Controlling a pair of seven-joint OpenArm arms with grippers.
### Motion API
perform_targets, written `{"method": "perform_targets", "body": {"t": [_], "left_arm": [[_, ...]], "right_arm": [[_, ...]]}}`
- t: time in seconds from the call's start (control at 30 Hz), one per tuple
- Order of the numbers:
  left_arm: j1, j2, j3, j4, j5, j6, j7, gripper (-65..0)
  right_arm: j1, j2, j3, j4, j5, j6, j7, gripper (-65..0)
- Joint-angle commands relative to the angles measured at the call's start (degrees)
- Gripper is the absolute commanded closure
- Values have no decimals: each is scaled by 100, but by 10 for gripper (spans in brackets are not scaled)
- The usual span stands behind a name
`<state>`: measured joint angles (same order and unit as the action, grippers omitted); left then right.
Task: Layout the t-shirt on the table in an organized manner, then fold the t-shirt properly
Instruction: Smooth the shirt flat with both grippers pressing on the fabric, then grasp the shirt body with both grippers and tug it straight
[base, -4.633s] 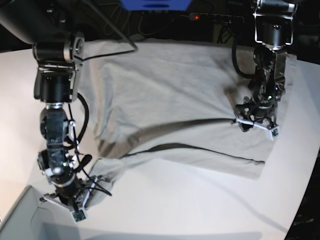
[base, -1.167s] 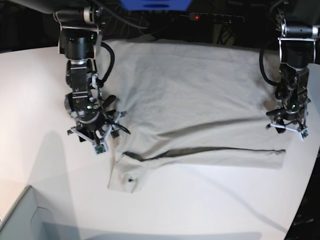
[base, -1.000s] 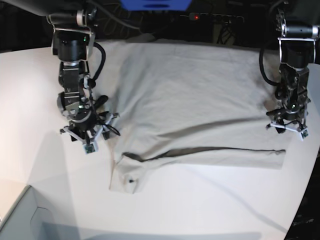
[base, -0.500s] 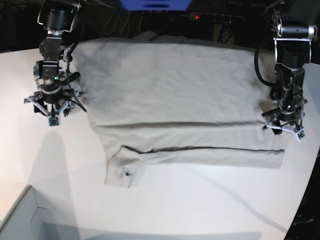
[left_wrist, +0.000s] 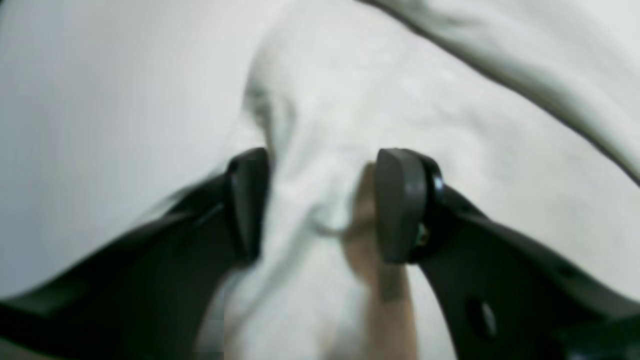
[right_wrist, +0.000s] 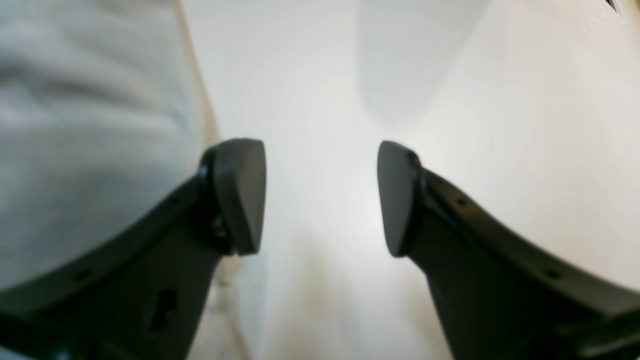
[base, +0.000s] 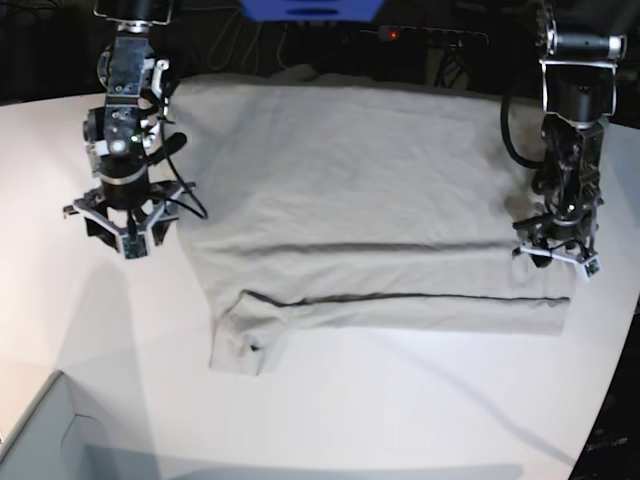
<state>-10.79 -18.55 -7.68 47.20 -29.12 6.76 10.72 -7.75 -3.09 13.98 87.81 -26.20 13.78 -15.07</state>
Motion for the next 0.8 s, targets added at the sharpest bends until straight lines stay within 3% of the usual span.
{"method": "perform_targets", "body": {"t": [0.0,0.07,0.17,0.5,0.63,0.77], "left_arm": [[2,-66,-10,348,-28,-39,-74,-329],[142,-66,-10,805,-28,-39,-74,-329],[204,-66,-10,1192,-28,-39,-74,-329],[283,-110,-10,1640,-28,-39,-74,-329],[274,-66,-10,1421,-11,-39,-101,-329],[11,-58,-1,709,-19,-65,-118,-329]], "right_arm": [[41,6,-4,208,13,147,149,-353],[67,-170,-110,243,13,464,122,-352],[85,-284,-303,164,13,666,131,-353],[603,-179,-567,-610,13,701,114,-355],[964,-56,-576,-750,13,754,96,-356],[1421,-56,-576,-1137,13,1123,-264,-356]]}}
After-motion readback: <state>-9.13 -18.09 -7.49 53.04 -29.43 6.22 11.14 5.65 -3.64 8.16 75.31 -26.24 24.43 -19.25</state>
